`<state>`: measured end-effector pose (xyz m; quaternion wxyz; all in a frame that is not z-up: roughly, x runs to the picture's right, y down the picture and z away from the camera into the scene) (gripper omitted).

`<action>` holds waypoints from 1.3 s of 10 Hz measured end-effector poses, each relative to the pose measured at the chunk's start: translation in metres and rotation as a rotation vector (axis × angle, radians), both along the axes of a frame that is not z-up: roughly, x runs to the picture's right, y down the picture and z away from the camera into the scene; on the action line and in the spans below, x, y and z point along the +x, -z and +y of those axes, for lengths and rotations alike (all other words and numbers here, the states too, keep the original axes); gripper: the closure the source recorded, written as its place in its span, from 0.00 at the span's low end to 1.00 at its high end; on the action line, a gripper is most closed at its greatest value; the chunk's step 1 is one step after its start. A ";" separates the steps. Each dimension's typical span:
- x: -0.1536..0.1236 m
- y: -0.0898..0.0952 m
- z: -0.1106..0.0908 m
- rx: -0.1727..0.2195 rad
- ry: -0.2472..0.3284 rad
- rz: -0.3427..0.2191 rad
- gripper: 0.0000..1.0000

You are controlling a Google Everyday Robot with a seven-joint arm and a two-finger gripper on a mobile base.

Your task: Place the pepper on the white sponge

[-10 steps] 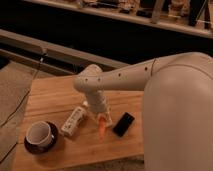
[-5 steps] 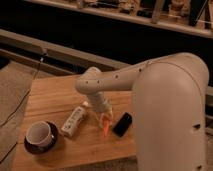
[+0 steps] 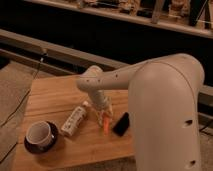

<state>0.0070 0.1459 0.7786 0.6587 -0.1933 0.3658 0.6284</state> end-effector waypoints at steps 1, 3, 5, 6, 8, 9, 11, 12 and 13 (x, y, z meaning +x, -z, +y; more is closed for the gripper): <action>-0.001 -0.001 -0.004 0.012 -0.011 -0.005 0.95; 0.001 0.003 -0.012 0.034 -0.040 -0.011 0.95; 0.001 0.007 -0.016 0.048 -0.056 -0.020 0.95; 0.001 0.008 -0.018 0.055 -0.063 -0.026 0.95; 0.001 0.009 -0.017 0.056 -0.067 -0.034 0.95; 0.000 0.009 -0.016 0.056 -0.064 -0.039 0.95; -0.001 0.006 -0.015 0.054 -0.062 -0.048 0.95; -0.002 0.004 -0.016 0.054 -0.061 -0.055 0.95; -0.004 0.002 -0.017 0.055 -0.061 -0.062 0.95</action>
